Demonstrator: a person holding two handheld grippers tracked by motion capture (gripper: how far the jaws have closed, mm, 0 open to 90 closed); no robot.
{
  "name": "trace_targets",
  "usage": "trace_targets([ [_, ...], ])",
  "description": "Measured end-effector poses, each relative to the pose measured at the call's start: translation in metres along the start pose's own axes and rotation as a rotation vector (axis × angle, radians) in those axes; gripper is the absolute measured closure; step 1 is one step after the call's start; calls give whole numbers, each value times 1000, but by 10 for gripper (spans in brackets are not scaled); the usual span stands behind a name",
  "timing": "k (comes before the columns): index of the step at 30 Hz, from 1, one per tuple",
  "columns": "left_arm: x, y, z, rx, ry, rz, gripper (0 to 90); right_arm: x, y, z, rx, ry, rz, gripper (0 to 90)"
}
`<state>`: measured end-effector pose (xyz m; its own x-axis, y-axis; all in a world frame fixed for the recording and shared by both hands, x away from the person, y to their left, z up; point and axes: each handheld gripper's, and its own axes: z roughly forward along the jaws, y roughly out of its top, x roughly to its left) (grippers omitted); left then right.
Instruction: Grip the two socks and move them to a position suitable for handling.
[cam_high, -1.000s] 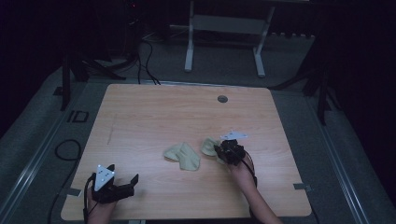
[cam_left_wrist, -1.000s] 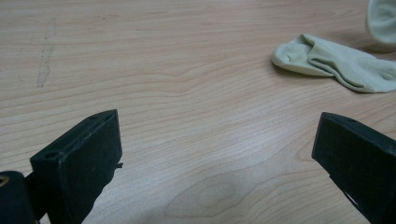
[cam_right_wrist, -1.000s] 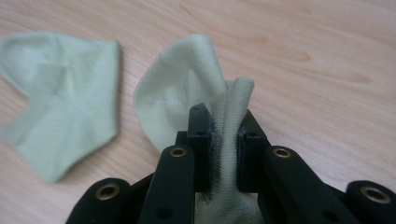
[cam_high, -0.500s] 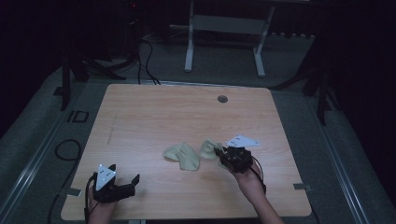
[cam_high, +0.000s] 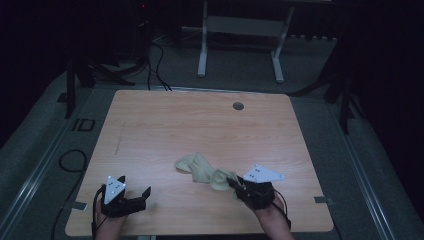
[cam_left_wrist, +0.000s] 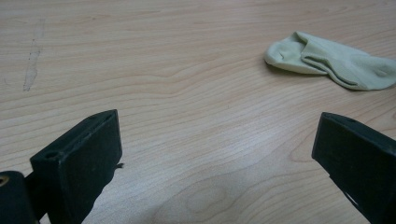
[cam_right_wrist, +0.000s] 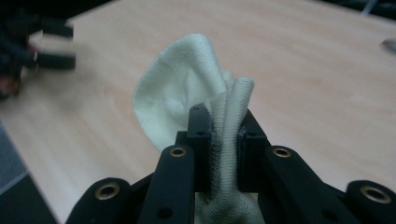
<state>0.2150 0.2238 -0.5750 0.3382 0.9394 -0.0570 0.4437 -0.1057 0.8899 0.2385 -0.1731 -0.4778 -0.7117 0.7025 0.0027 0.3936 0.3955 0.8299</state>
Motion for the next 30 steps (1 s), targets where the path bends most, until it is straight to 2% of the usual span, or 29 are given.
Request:
trace_targets([
  [2,0,0,0,-2,0,-1,15,1,-6,3,9,-4,8,798],
  [6,-1,1,-1,-9,1,4,15,-2,-33,20,82,-25,31,798],
  [8,-2,1,0,-9,-4,5,15,-3,-42,25,110,-58,15,798],
  [10,-3,1,1,-8,-13,9,15,-7,-52,30,141,-72,18,797],
  [11,-4,1,1,-10,-20,14,15,-8,-55,31,148,-81,19,797],
  [14,-7,1,2,-16,-81,26,15,-13,-64,33,172,-98,23,796],
  [18,-13,3,1,-34,-124,54,15,-18,-72,35,195,-115,33,778],
  [20,-15,3,1,-35,-128,59,15,-19,-73,35,203,-115,35,763],
  [25,-23,4,3,-31,-141,71,15,-23,-78,38,214,-136,40,570],
  [30,-29,6,1,-44,-146,76,15,-25,-81,37,210,-104,58,470],
])
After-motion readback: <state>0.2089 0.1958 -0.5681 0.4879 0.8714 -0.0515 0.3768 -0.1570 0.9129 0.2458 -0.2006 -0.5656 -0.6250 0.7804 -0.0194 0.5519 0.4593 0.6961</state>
